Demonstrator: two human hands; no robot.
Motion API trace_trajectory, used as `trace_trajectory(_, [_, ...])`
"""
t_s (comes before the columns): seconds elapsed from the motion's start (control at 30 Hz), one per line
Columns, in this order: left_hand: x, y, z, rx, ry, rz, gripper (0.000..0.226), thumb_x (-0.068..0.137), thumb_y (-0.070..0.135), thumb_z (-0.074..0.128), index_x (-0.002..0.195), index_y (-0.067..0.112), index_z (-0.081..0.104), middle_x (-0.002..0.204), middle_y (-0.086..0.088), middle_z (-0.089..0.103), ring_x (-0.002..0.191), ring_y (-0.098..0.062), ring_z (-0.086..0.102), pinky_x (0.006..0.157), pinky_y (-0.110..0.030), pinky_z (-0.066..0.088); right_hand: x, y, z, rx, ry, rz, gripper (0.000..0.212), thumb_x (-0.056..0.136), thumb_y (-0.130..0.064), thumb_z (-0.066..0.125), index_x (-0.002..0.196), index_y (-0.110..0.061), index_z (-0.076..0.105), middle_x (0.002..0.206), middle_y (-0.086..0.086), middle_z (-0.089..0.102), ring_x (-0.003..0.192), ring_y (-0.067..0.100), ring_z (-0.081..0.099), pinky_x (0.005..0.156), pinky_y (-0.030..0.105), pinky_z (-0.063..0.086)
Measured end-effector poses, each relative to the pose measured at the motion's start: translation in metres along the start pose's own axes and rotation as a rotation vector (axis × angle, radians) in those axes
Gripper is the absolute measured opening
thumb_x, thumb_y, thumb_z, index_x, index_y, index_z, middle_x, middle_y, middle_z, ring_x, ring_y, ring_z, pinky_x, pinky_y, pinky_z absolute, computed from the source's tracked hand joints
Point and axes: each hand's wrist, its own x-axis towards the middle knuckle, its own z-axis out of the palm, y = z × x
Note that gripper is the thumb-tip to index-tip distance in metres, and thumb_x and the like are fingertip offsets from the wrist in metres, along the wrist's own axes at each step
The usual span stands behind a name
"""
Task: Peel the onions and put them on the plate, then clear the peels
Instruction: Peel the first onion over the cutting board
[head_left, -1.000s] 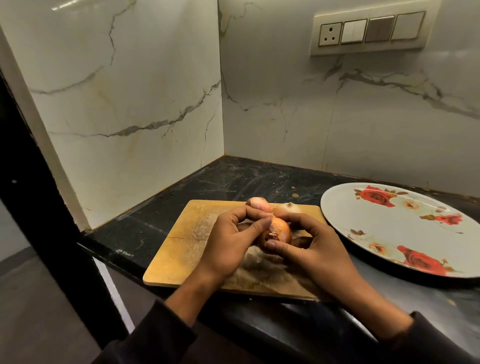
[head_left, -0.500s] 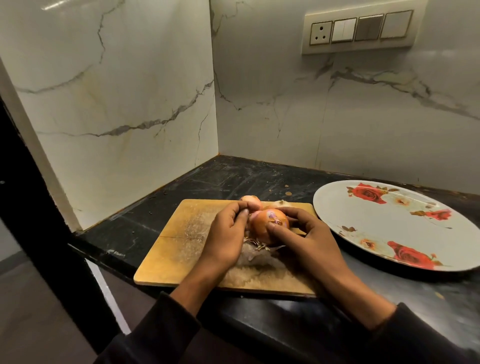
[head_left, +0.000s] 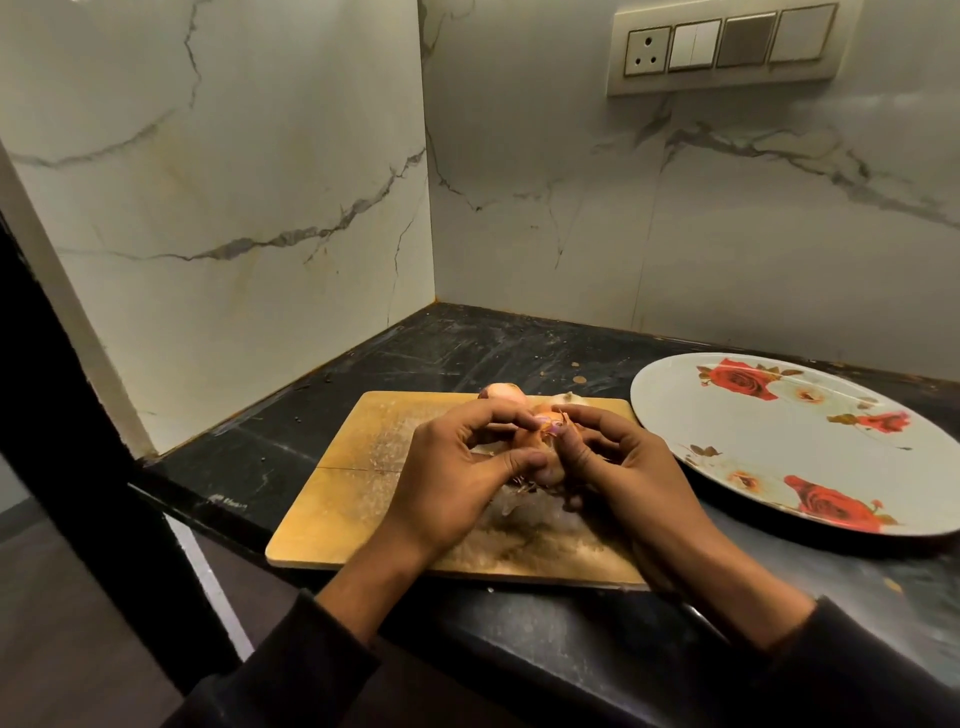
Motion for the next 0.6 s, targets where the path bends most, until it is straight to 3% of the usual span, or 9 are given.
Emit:
trace_trajectory(0.13, [0.0002,-0.0017,0.0001,-0.029,0.014,-0.002,0.025,0.077,0.008,0.082,0.1,0.013,0.076,0.104,0.006,0.076,0.099,-0.005,0.071,0.087,-0.024,0.058,-0.0022,-0.0022,-0.0016,-0.038,-0.01,-0.015,0.04,0.084,-0.033,0.069,0.123,-0.025,0.069,0.103,0.004,0.075,0.082,0.017,0.075,0.058,0.026,0.058])
trace_trajectory(0.33, [0.0001,-0.0011,0.0021,-0.023,0.014,-0.025,0.025,0.073,0.003,0.084,0.096,0.009,0.076,0.101,0.003,0.075,0.095,-0.006,0.072,0.083,-0.022,0.058,-0.0027,-0.0001,-0.0025,-0.089,-0.015,-0.016,0.046,0.079,-0.038,0.072,0.124,-0.03,0.069,0.108,0.002,0.074,0.087,0.019,0.075,0.062,0.033,0.062])
trace_trajectory(0.5, [0.0011,-0.0037,0.0016,0.049,0.034,-0.011,0.018,0.073,0.002,0.084,0.088,0.011,0.078,0.099,0.005,0.074,0.099,-0.005,0.07,0.084,-0.026,0.059,-0.0016,0.0034,-0.0042,-0.174,-0.019,-0.051,0.047,0.078,-0.044,0.074,0.125,-0.037,0.069,0.113,-0.01,0.074,0.101,0.017,0.072,0.087,0.047,0.061])
trace_trajectory(0.6, [0.0021,-0.0035,0.0024,0.118,0.024,0.02,0.015,0.073,0.002,0.083,0.084,0.011,0.077,0.1,0.008,0.071,0.103,-0.004,0.065,0.088,-0.02,0.054,-0.0009,0.0038,-0.0039,-0.188,-0.019,-0.064,0.045,0.077,-0.045,0.074,0.121,-0.041,0.069,0.112,-0.015,0.074,0.104,0.015,0.071,0.09,0.046,0.06])
